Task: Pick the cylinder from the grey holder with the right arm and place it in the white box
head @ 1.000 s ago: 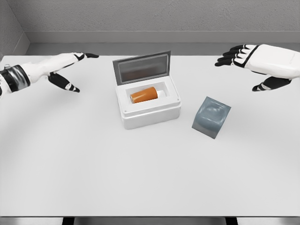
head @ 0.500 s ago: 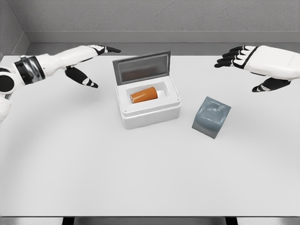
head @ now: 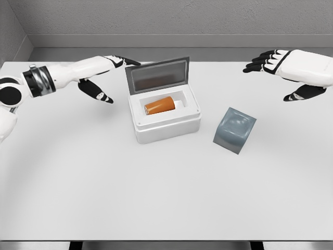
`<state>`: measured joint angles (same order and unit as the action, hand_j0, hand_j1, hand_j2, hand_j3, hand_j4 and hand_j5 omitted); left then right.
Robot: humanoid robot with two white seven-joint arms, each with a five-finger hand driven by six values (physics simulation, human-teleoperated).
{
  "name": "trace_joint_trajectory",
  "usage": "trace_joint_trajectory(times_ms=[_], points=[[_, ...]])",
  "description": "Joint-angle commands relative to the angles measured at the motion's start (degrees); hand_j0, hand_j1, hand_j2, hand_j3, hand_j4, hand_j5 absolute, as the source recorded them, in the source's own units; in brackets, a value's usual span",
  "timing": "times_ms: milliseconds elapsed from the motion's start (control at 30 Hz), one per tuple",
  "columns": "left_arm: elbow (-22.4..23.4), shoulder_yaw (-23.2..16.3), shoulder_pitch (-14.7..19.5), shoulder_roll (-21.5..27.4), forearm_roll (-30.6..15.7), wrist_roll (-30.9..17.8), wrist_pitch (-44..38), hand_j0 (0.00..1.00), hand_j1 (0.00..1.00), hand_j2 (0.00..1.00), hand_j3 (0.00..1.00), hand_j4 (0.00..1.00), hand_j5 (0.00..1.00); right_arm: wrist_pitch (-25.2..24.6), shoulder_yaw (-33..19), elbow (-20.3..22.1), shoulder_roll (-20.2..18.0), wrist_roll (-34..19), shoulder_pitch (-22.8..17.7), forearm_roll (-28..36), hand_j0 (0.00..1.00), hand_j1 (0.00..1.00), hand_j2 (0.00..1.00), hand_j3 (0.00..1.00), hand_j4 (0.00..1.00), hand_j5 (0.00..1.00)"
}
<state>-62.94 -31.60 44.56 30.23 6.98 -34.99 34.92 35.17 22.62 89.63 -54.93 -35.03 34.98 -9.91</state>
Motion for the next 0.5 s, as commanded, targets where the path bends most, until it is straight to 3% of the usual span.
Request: trace_joint_trajectory(times_ms=[0, 467], points=[[-0.1, -0.7, 0.0, 0.0, -0.1, 0.0, 0.1, 1.00, 1.00, 1.00, 1.00, 1.00, 1.00, -0.2, 0.0, 0.0, 0.0, 0.0, -0.1, 0.3, 1.00, 1.00, 1.00, 1.00, 1.00, 1.00], [-1.8, -1.2, -0.5, 0.1, -0.1, 0.0, 0.1, 1.00, 1.00, 1.00, 1.00, 1.00, 1.00, -0.2, 0.0, 0.1, 0.1, 0.0, 0.0, 0.3, 1.00, 1.00, 1.00, 1.00, 1.00, 1.00]])
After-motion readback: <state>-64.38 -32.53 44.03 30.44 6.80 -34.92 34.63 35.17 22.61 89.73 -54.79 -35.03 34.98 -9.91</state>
